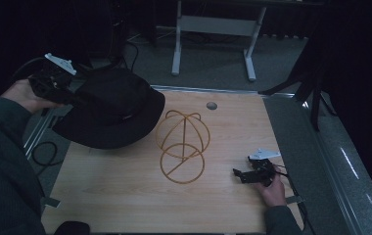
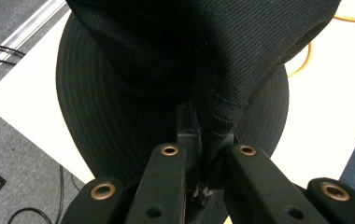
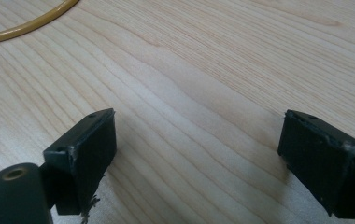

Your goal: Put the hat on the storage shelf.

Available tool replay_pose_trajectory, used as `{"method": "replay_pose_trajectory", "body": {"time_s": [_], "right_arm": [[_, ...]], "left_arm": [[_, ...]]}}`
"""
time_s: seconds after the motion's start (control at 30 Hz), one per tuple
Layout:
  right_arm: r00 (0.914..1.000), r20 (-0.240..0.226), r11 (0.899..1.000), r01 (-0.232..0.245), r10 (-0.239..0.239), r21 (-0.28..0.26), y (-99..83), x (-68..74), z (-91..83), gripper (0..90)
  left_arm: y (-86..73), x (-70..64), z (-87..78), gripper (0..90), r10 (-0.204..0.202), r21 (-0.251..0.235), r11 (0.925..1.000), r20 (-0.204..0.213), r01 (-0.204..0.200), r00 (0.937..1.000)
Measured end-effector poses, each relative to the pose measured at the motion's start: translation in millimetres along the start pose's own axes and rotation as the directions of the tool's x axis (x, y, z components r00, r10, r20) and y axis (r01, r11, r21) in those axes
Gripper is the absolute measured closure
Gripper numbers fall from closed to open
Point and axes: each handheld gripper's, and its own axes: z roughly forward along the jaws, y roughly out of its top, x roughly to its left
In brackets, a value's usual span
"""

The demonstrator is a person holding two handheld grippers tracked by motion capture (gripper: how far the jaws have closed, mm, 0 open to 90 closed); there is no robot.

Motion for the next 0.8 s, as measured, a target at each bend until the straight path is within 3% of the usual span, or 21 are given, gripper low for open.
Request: {"method": "replay_pose_trajectory", "body": {"time_s": [0.8], "right_arm": [[1.0000,-0.003,1.000,0.002,-0.002,0.001,0.1,0.1,0.0,11.4]], "left_arm": [[2.9,-7.5,-15.5,88.2,0.023,-0.049,0.9985,0.005,-0.023,0.9997]]}}
